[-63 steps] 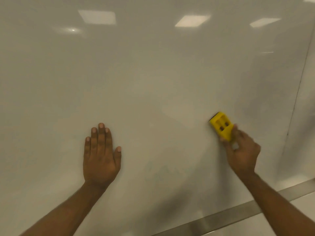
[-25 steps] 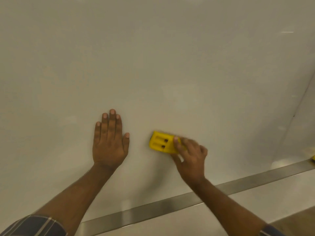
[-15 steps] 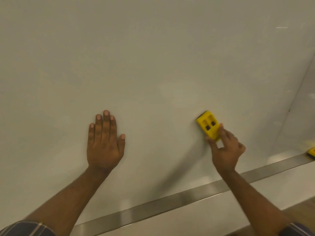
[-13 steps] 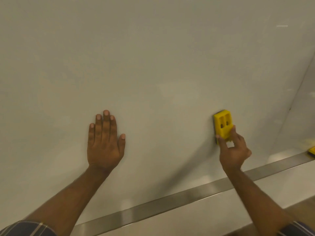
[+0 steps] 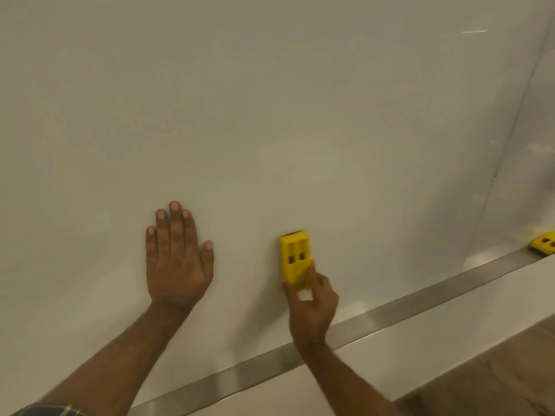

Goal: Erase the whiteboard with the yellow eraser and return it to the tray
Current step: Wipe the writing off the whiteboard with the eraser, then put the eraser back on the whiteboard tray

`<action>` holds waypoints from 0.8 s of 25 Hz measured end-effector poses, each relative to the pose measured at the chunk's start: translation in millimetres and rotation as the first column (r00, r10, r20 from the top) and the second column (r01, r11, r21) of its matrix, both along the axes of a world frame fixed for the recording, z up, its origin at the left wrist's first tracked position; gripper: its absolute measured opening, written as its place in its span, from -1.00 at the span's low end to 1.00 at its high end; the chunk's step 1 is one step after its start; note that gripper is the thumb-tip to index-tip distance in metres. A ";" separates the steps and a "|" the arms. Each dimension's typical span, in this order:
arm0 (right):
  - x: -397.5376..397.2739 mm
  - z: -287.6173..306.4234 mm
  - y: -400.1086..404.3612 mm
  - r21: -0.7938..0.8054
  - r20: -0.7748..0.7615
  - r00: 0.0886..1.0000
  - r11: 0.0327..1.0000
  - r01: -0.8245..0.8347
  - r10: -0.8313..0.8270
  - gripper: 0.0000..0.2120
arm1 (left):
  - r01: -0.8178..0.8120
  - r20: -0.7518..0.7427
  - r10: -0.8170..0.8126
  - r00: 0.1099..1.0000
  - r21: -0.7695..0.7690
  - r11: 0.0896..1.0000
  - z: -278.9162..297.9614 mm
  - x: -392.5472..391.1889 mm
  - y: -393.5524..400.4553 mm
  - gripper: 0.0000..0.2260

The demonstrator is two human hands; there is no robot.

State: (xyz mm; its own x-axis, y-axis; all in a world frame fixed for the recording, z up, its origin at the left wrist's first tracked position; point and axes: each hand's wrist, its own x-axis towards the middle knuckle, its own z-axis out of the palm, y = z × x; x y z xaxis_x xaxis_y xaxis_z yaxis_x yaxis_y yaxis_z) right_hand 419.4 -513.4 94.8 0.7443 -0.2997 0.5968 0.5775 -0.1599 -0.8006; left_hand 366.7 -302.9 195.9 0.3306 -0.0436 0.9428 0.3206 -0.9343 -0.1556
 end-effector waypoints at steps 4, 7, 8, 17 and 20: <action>2.8 -19.1 -20.7 -0.540 0.298 0.955 0.825 0.167 0.002 -0.55 | 0.023 0.006 -0.023 1.000 0.038 0.999 -1.9 -0.2 2.1 -0.39; 25.5 -21.7 -64.9 -0.559 0.275 0.956 0.791 0.249 -0.107 -0.50 | 0.043 0.002 -0.043 0.999 0.053 0.998 -3.9 -0.3 2.8 -0.38; 33.4 -16.6 -75.1 -0.504 0.209 0.963 0.825 0.255 -0.169 -0.49 | 0.044 0.000 -0.044 0.999 0.050 0.998 -3.6 0.7 3.1 -0.38; 20.0 59.2 -10.9 -0.010 0.025 0.987 0.987 0.161 -0.161 -0.47 | 0.050 -0.035 -0.048 0.998 0.055 0.997 -8.9 4.2 3.9 -0.40; -9.8 81.2 29.5 -0.215 0.200 0.979 0.972 0.093 -0.049 -0.47 | 0.116 -0.079 -0.113 0.990 0.034 0.993 -8.0 -3.9 5.5 -0.40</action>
